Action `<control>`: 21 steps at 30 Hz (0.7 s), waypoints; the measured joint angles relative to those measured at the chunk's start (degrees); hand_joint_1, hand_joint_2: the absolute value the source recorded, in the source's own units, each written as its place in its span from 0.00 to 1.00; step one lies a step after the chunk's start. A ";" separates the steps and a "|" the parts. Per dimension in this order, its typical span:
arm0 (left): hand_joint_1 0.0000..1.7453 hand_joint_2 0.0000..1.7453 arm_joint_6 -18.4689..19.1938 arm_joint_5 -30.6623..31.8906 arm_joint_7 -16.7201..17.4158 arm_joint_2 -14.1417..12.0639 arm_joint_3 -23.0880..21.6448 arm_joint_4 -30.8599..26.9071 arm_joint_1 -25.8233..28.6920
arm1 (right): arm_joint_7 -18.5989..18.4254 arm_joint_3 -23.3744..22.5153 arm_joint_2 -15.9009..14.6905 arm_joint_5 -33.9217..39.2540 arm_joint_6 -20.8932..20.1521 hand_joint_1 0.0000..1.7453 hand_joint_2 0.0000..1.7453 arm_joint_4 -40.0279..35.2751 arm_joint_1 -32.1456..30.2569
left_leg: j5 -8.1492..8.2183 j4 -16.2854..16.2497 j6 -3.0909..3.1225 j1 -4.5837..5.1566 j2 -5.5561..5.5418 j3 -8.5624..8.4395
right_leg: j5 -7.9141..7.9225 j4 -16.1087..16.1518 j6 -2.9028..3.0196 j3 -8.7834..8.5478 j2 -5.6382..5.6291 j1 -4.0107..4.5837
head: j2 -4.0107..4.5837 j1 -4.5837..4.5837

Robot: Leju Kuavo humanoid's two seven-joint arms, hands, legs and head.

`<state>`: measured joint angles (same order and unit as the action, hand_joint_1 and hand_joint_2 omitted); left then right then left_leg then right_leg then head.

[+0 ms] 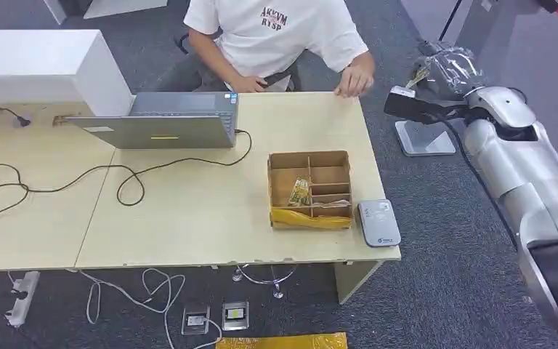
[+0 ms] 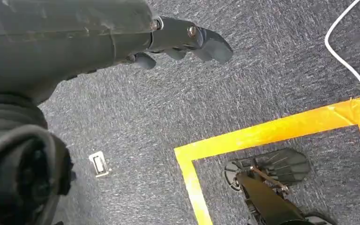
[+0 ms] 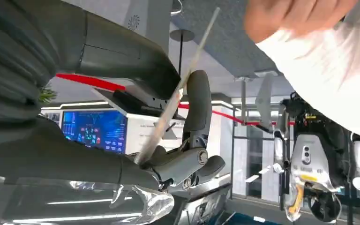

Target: Pass the card to the sensor for recognition and then transmit it.

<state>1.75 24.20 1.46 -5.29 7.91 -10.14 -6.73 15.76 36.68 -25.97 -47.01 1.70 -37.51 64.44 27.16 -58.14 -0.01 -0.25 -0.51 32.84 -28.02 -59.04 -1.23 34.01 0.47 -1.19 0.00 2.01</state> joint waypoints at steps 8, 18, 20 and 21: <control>0.00 0.00 -0.44 -0.85 0.00 0.04 0.02 0.00 0.03 | -0.24 -0.04 -0.04 0.98 -0.77 1.00 1.00 -0.74 -2.33 | 0.00 0.00 0.00 0.00 0.01 -0.01 | 0.00 0.00 0.00 0.00 -0.01 0.00 | 0.00 0.02; 0.00 0.00 -0.81 -1.07 0.00 0.24 0.02 0.00 0.05 | -0.42 -0.07 -0.09 1.27 -1.03 1.00 1.00 -2.10 -3.68 | 0.00 0.00 0.00 0.00 0.02 -0.01 | 0.00 0.00 0.00 0.00 -0.02 0.00 | 0.00 0.00; 0.00 0.00 -0.92 -1.16 0.00 0.28 0.02 0.00 0.05 | -0.50 -0.07 -0.09 1.16 -1.05 1.00 1.00 -2.14 -3.77 | 0.00 0.00 0.00 0.00 0.02 -0.02 | 0.00 0.00 0.00 0.00 -0.02 0.00 | 0.00 0.00; 0.00 0.00 -0.96 -1.44 0.00 0.28 0.02 0.00 0.05 | -0.50 -0.07 -0.17 1.07 -1.14 1.00 1.00 -2.38 -3.95 | 0.00 0.00 0.00 0.00 0.02 -0.02 | 0.00 0.00 0.00 0.00 -0.02 0.00 | 0.00 0.02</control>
<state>0.79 22.75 1.46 -5.01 7.93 -10.14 -6.68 15.26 36.61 -26.14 -45.94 0.57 -39.89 60.49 27.16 -58.14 -0.01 -0.25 -0.49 32.82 -28.02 -59.04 -1.23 34.01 0.45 -1.19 0.00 2.03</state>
